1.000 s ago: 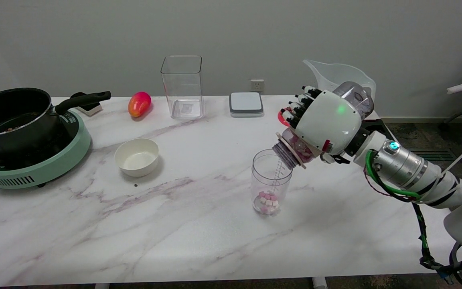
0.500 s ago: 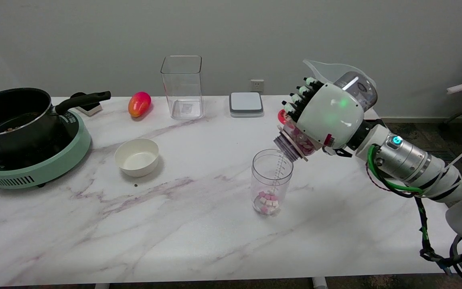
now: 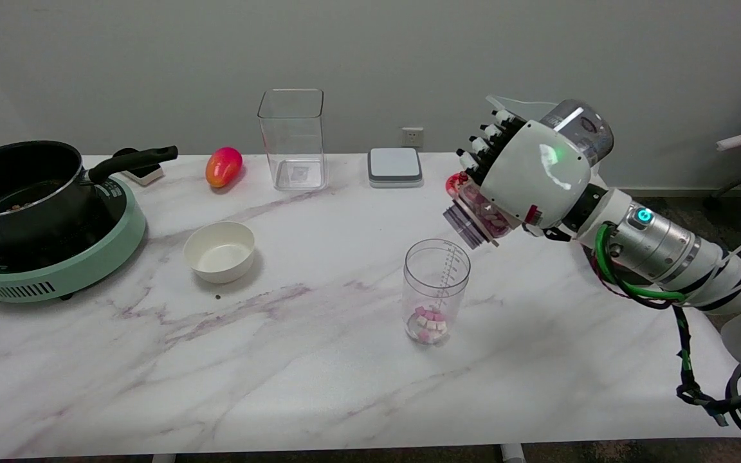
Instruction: Pour the contents of the bottle into the measuring cup.
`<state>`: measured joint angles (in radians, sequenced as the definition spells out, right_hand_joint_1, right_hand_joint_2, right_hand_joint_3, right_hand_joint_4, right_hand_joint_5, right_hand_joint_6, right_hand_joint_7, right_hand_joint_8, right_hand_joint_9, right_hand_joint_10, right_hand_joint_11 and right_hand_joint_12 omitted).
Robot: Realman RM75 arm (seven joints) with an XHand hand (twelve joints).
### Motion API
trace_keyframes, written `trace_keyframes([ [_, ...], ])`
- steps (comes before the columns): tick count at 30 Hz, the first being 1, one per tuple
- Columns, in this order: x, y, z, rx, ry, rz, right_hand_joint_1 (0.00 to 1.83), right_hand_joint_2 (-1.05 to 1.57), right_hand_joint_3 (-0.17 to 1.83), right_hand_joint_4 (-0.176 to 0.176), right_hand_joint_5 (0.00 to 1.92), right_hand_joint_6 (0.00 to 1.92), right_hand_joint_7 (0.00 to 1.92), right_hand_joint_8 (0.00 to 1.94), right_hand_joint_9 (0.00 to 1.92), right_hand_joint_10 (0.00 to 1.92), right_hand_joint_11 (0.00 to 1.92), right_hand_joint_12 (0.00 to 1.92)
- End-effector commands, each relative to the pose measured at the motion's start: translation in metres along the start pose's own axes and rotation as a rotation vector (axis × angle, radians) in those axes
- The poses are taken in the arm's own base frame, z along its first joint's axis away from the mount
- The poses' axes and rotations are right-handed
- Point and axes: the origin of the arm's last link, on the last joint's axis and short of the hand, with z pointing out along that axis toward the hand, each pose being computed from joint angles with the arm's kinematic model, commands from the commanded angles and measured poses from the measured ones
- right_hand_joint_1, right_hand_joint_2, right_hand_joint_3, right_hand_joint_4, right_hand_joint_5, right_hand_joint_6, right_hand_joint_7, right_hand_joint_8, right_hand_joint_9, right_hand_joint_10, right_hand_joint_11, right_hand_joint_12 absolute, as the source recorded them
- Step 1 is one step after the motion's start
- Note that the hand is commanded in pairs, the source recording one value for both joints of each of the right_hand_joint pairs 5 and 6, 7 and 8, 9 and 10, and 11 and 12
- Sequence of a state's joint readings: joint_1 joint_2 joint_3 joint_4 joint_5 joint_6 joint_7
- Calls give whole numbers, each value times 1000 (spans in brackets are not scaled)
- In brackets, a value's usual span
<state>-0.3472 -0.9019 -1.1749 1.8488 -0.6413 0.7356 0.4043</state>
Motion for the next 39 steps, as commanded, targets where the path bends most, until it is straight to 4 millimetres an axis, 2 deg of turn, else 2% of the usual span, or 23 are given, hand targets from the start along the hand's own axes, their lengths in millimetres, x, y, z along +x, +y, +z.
trace_keyframes([
  [1, -5, -7, -4, 11, -20, -24, 1261, 1497, 260, 0, 1920, 1920, 1906, 1906, 1609, 1609, 1380, 1380],
  [21, -4, -12, -7, 34, -18, -55, 1267, 1493, 256, 0, 1920, 1920, 1906, 1906, 1610, 1610, 1379, 1379],
  [39, 4, -2, -4, 50, 19, -142, 1278, 1473, 258, 0, 1920, 1920, 1902, 1902, 1602, 1602, 1374, 1374],
])
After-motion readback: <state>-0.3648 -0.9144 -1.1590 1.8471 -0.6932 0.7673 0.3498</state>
